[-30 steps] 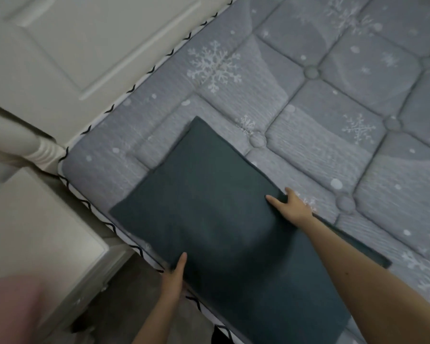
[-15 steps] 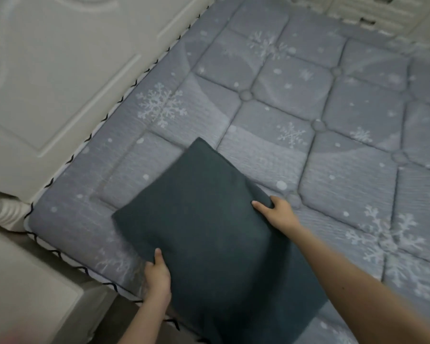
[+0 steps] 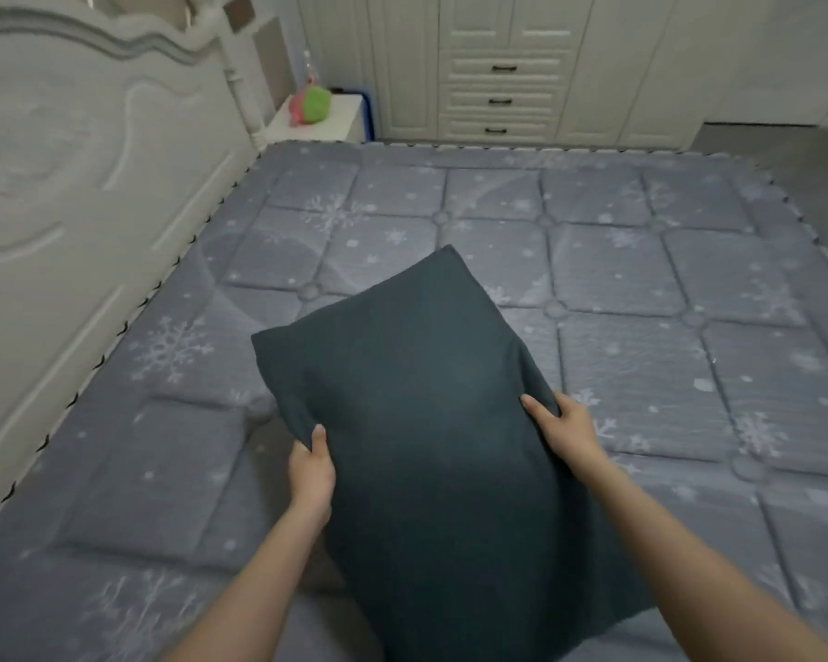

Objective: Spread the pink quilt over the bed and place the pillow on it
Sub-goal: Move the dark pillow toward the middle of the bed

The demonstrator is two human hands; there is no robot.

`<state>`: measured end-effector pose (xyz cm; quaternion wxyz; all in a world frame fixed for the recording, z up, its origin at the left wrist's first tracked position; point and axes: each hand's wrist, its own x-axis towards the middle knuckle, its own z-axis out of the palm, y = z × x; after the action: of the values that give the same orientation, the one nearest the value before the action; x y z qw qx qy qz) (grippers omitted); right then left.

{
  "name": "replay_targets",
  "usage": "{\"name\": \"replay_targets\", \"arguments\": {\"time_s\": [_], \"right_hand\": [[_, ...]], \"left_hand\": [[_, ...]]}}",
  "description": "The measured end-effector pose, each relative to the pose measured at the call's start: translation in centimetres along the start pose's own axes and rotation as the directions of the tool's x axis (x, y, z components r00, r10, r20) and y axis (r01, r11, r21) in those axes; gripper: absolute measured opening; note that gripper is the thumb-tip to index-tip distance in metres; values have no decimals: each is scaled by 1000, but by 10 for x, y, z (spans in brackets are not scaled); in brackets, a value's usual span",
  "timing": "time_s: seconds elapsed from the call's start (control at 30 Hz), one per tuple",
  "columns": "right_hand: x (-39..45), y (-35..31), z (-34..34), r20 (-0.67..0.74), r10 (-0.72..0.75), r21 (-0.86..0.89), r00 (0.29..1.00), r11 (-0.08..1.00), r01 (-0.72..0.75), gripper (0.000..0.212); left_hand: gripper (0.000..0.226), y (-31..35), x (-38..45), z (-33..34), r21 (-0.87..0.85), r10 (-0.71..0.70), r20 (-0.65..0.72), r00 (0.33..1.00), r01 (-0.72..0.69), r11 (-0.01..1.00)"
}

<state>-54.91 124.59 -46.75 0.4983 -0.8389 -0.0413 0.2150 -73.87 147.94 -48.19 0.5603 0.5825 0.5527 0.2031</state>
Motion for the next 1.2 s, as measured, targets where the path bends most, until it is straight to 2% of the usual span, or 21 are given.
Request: {"name": "replay_targets", "arguments": {"time_s": [0.1,0.2,0.37,0.47,0.63,0.77,0.87,0.93,1.0,1.07,1.13,1.2], "right_hand": [[1,23,-78,-61,34,56,998,998,-31,27],[4,50,-160,-132,77,88,988,994,-66,19],[10,93,-255,-245,137,118,960,987,-111,13],[14,107,-285,-271,155,131,950,984,-123,10],[34,140,-320,-328,220,181,919,969,-168,19],[49,143,-346,-410,231,207,882,966,-156,22],[95,105,-389,-549,136,187,825,982,-36,27],[146,50,-440,-636,44,130,771,990,51,48],[189,-9,-497,-657,29,108,754,993,56,69],[213,-54,-542,-641,34,36,767,999,-14,76],[220,-77,-559,-661,-62,-78,748,997,13,76],[221,-75,-554,-646,-161,-169,747,983,66,72]], "left_hand": [[36,19,-43,64,9,35,52,998,-35,999],[38,33,-89,135,28,62,122,991,-66,997],[37,42,-146,228,65,85,235,968,-103,993],[37,40,-157,264,97,103,269,958,-134,986],[38,43,-164,325,150,90,335,938,-147,978],[37,70,-162,368,129,28,341,940,-76,989],[39,145,-139,418,72,87,419,904,-128,989],[50,231,-127,460,14,176,472,864,-207,978],[72,318,-136,494,-24,237,522,820,-263,964],[98,378,-157,507,10,281,577,767,-351,936],[98,397,-169,505,1,371,539,756,-441,897],[92,386,-164,500,-4,416,536,735,-490,872]]}}
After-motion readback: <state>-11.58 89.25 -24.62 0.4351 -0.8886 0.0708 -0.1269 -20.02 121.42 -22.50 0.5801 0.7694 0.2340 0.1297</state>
